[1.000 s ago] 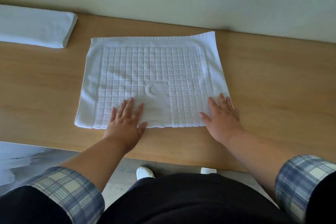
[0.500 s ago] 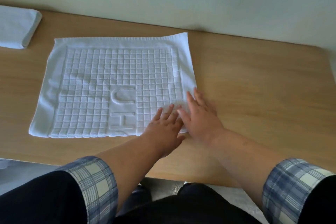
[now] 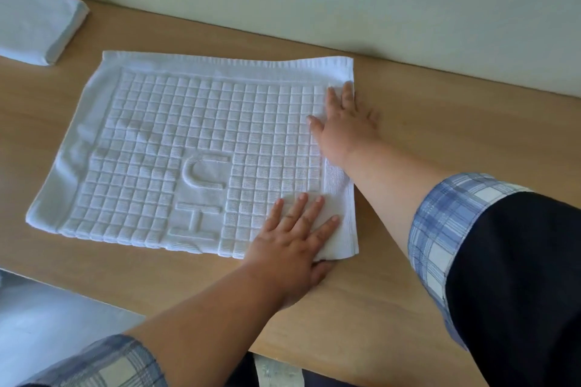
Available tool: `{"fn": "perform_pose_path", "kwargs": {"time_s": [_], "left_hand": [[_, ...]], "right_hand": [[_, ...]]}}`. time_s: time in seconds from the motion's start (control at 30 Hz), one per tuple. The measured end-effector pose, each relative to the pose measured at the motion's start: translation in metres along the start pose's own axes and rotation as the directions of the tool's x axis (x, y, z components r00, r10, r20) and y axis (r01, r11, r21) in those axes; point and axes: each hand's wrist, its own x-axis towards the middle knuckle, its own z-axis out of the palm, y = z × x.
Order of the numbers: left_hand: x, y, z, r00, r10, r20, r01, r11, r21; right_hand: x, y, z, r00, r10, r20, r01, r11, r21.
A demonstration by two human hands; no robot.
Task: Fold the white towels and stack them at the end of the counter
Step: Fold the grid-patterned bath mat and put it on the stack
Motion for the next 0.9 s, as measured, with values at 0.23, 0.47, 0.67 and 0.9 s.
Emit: {"fn": "perform_pose_path", "kwargs": {"time_s": [0.23,0.47,0.67,0.9], "left_hand": [[0.003,0.021,-0.003,0.995,-0.088,0.04,0.09,0.995,-0.036],[0.004,0.034,-0.026,0.994,-0.039,-0.104,0.032,0.997,-0.07],[0.005,0.034,-0.047,0.962,-0.21,-0.174,0.131,0.916,-0.38],[-0.02,0.018,-0.057,0.924,-0.301,-0.238,0.116,0.809,-0.576]], "right_hand": [[0.01,0.024,-0.003,0.991,0.136,0.019,-0.136,0.99,0.039],[-0.029,0.025,-0.011,0.991,0.117,-0.069,-0.09,0.946,0.312],[-0.074,0.025,-0.007,0.946,0.322,-0.042,-0.192,0.66,0.726],[-0.015,0.006,-0.04,0.927,0.376,0.001,-0.264,0.649,0.713]]}}
